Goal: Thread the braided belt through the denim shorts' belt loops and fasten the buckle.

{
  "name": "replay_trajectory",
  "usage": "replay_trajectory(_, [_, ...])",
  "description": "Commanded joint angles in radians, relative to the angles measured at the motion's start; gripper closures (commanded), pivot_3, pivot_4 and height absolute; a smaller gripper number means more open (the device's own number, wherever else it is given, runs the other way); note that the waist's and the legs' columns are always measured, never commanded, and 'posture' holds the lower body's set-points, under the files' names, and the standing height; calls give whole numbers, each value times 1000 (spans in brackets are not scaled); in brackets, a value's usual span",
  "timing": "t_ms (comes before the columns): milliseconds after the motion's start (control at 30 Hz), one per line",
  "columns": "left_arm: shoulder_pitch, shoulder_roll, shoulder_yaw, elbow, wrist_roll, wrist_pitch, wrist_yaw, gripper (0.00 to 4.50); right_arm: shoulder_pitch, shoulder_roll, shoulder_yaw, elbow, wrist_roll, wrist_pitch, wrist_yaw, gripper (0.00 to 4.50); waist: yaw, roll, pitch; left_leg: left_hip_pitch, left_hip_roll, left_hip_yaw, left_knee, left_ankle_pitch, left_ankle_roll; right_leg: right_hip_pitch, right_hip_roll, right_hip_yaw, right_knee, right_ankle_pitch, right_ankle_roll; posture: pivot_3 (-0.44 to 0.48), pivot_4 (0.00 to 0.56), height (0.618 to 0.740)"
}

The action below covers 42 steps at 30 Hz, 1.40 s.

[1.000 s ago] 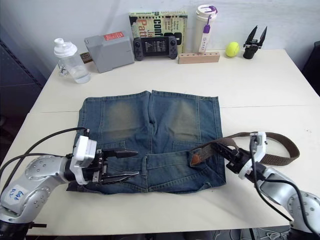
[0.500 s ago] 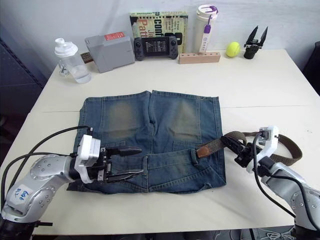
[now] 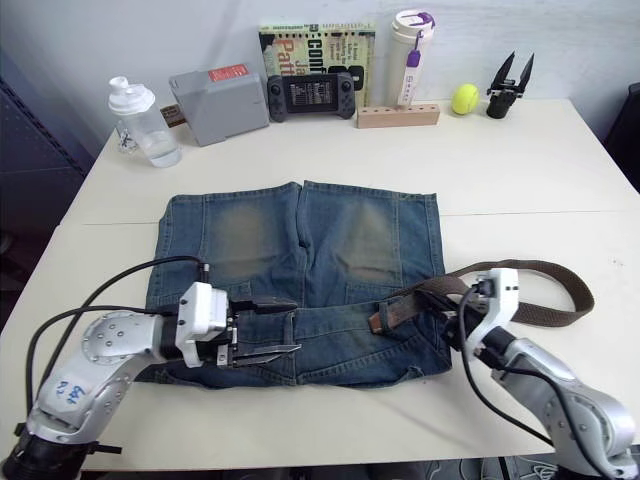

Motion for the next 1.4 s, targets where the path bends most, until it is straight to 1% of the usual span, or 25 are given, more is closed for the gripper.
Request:
replay_trajectory(33, [-27,-31,-61,29,86,-75,12,1405,17,29,23,-32,35,51,-59,4500,1,0,0,0,0,0,0,0,0,0,0,0,0,0,0,0,150,726])
replay_trajectory(100, [-45,-45,-103,68,156,-133,15,1405,13,51,19,-33,74,70,-91,4500,0,-1,-1,0,0,0,1,0,0,0,0,0,0,0,0,0,150,726])
replay_trajectory(233, [-85,-90,-176,156,264,-253,22,1405,4,102,4,-9,208,103,-188,4500,-1,-2,-1,0,0,0,0,0,0,0,0,0,0,0,0,0,150,726])
replay_trajectory(333, [-144,-141,-229,263,369,-385,50,1405,3,125,6,23,309,127,-253,4500,-1,-2,-2,0,0,0,0,0,0,0,0,0,0,0,0,0,150,726])
replay_trajectory(433, [-195,-190,-251,363,439,-521,86,1405,0,140,3,50,380,124,-300,4500,-1,-4,-2,0,1,0,0,0,0,0,1,0,0,0,0,0,150,726])
replay_trajectory(600, [-233,-229,-263,512,541,-725,160,1405,4,154,14,55,415,110,-336,4500,-1,-9,-6,1,1,0,0,0,0,0,0,-1,0,0,0,0,150,726])
replay_trajectory(700, [-245,-245,-267,558,577,-790,193,1405,8,162,15,44,433,98,-344,4500,0,-11,-9,1,1,0,0,0,0,0,0,-1,1,0,0,0,150,726])
replay_trajectory(767, [-263,-255,-278,592,640,-861,234,1405,9,165,16,32,443,88,-344,4500,1,-11,-10,1,1,0,0,0,0,1,-1,-1,1,0,0,0,150,726])
replay_trajectory(800, [-269,-257,-281,605,657,-884,246,1405,9,166,18,29,445,85,-345,4500,2,-11,-11,1,1,-1,1,0,0,1,-1,-1,1,0,0,0,150,726])
replay_trajectory(867, [-286,-259,-294,630,734,-912,288,1405,10,164,21,21,448,79,-343,4500,3,-11,-11,1,1,-1,1,0,1,1,-2,-1,1,0,0,0,150,726])
replay_trajectory(1067, [-287,-273,-298,639,772,-904,329,1405,8,151,13,-3,466,59,-342,4500,3,-10,-12,1,1,-1,1,0,1,1,-2,-1,1,0,0,0,150,726])
replay_trajectory(1267, [-278,-245,-290,601,762,-888,311,1405,30,145,7,-15,467,34,-340,4500,3,-9,-12,0,2,-2,1,1,2,1,-4,-1,1,0,0,0,150,726])
replay_trajectory(1333, [-254,-231,-278,546,701,-835,273,1405,33,148,-3,-14,469,17,-346,4500,1,-9,-12,0,3,-2,1,1,2,1,-4,-1,1,0,0,0,150,726])
replay_trajectory(1400, [-214,-235,-259,432,548,-667,208,1405,33,148,-8,-13,472,4,-351,4500,-1,-9,-12,0,4,-2,0,1,2,1,-4,-1,1,0,0,0,150,726])
